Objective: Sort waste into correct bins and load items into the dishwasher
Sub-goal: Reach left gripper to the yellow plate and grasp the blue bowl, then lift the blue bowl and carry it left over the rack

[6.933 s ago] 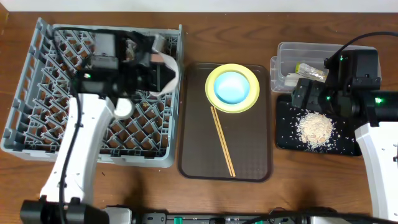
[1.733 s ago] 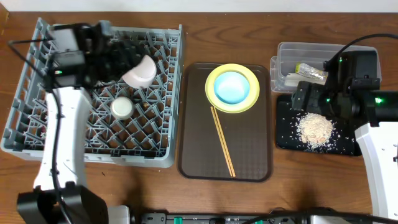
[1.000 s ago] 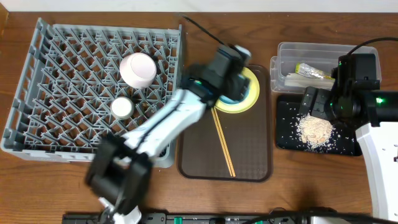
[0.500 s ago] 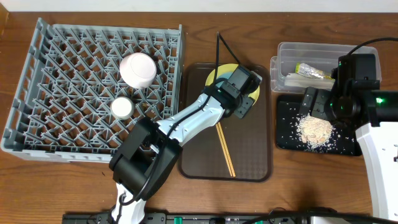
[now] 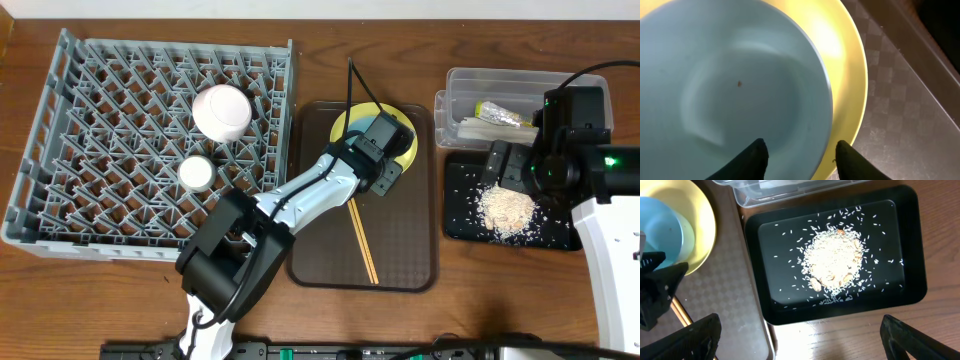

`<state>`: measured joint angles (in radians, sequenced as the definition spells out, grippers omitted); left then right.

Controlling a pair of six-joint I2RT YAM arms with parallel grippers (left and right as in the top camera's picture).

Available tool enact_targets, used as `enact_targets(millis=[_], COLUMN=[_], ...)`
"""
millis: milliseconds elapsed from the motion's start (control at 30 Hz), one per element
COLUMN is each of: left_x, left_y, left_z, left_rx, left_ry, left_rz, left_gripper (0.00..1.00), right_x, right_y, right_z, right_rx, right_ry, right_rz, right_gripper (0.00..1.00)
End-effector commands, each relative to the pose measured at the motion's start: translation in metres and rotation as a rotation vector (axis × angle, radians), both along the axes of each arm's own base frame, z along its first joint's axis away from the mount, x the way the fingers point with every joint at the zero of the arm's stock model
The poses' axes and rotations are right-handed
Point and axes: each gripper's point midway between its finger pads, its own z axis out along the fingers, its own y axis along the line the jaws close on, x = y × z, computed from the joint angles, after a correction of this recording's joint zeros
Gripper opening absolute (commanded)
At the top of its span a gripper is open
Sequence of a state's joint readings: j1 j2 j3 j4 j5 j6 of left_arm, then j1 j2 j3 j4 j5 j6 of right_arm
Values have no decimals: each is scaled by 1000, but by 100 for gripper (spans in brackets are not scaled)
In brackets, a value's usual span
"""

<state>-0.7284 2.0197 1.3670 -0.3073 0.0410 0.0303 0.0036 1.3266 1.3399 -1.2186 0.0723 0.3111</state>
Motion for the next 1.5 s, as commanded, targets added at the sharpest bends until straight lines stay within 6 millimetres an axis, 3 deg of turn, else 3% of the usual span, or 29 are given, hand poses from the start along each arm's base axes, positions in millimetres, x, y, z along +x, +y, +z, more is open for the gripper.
enact_targets(millis=[0,333,500,800,1133,1300,1467], left_x=[2,4,6,14,31,31,43], left_y=[6,8,6,8,47,58,88], left_z=[-4,-2,13,84,172,199,208], left_rx=[20,29,10,-85,-207,-347,-490], left_ry=[-4,-18,-43,-158,-299,-269,-184], left_rz=[7,16,14,22,101,57,82], left_gripper=[33,9,8,7,7,7,7], right_x=[-1,-1,-1,-1,-1,-2,-2], right_y=[-4,-4,-4,-4,-4,-4,-4], right_z=[2,2,2,2,2,2,1], right_rx=[-7,-7,-7,-7,-7,-7,-7], right_ry=[-5,-3,-3,-2,-2,-2,1], right_rz=[-26,-26,-26,-26,-26,-26,-26], right_gripper=[99,99,99,99,99,99,99])
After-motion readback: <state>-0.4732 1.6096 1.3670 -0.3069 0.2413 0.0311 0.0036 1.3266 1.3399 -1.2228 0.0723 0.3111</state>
